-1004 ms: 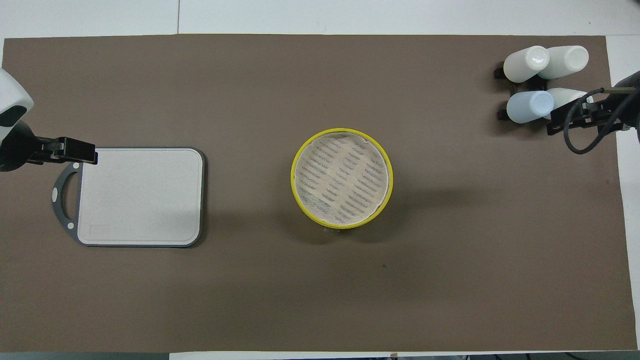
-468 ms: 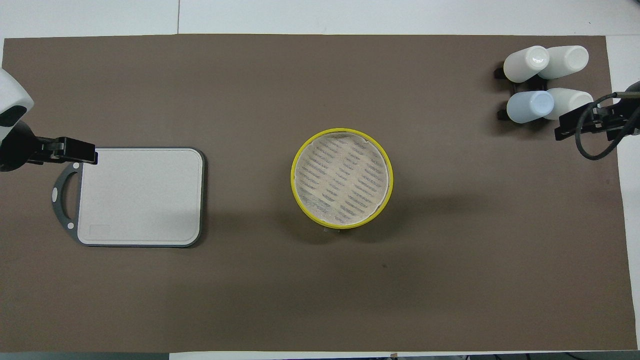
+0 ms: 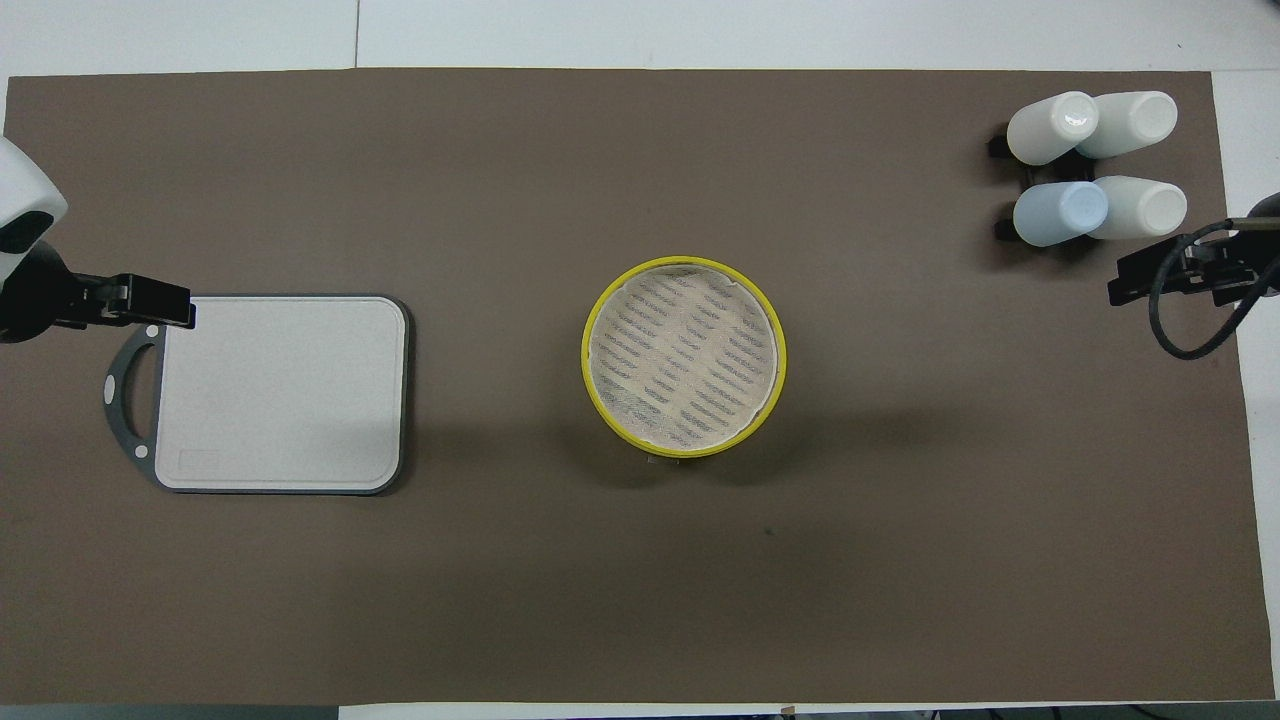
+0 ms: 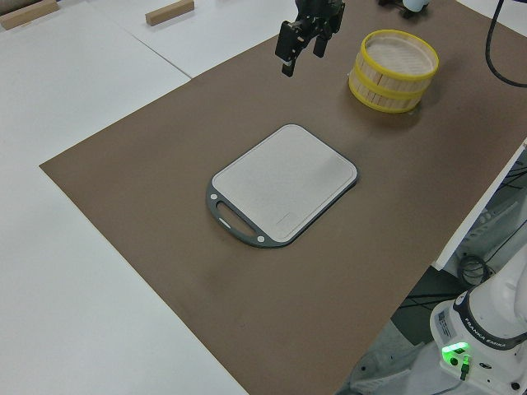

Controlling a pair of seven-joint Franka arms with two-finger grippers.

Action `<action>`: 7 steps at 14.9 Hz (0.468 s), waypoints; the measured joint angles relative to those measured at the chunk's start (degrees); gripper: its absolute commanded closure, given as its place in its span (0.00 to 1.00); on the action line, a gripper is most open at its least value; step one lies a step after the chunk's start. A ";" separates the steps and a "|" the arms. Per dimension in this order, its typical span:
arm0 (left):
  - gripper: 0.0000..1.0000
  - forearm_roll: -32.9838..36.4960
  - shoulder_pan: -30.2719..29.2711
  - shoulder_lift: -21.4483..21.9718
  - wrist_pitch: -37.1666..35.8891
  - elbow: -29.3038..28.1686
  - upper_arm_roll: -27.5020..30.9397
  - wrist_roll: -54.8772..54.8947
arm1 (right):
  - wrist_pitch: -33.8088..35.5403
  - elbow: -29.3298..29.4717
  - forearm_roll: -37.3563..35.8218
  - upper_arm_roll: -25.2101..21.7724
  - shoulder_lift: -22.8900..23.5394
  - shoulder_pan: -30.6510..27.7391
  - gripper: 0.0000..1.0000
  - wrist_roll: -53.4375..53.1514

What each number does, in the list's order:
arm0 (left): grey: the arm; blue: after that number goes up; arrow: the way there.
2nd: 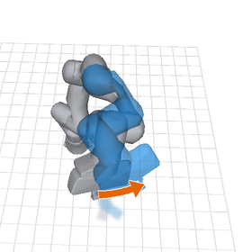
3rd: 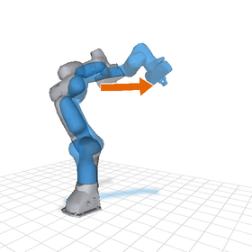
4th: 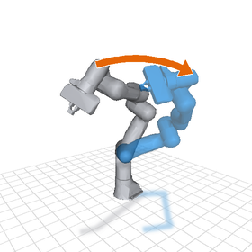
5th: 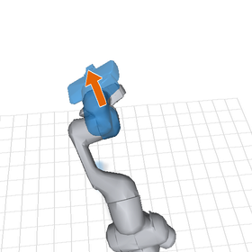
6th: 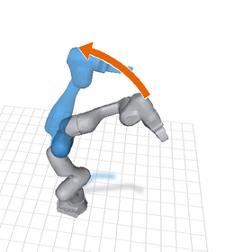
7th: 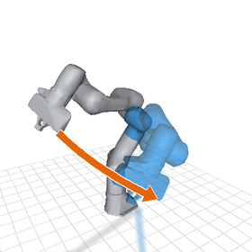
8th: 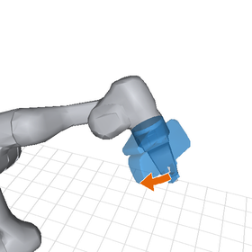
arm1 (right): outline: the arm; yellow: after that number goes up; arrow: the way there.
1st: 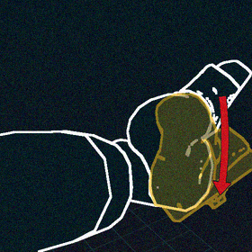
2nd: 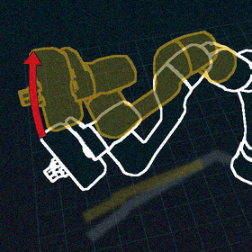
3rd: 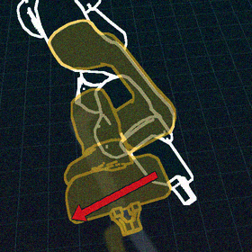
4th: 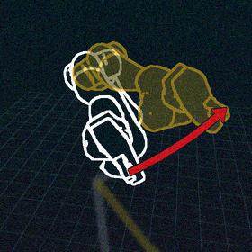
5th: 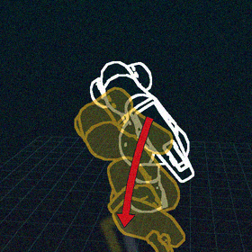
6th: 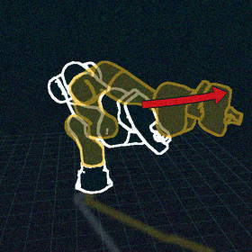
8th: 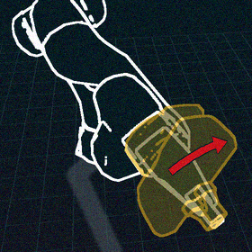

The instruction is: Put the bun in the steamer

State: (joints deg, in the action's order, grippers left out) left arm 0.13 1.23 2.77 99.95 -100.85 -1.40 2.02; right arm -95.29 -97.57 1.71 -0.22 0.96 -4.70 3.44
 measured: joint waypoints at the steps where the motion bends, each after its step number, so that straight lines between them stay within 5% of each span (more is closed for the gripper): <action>1: 0.00 0.00 0.00 0.00 0.00 0.00 0.00 0.00 | -0.38 -0.08 0.00 0.02 -0.19 0.00 0.00 0.07; 7: 0.00 0.00 0.00 0.00 0.00 0.00 0.00 0.00 | 1.65 1.01 -0.06 0.30 -0.37 0.01 0.00 0.24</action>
State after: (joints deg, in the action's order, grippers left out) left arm 0.13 1.23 2.77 99.95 -100.85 -1.40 2.02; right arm -93.63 -96.56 1.66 0.07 0.58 -4.68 3.67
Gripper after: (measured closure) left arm 0.000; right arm 0.000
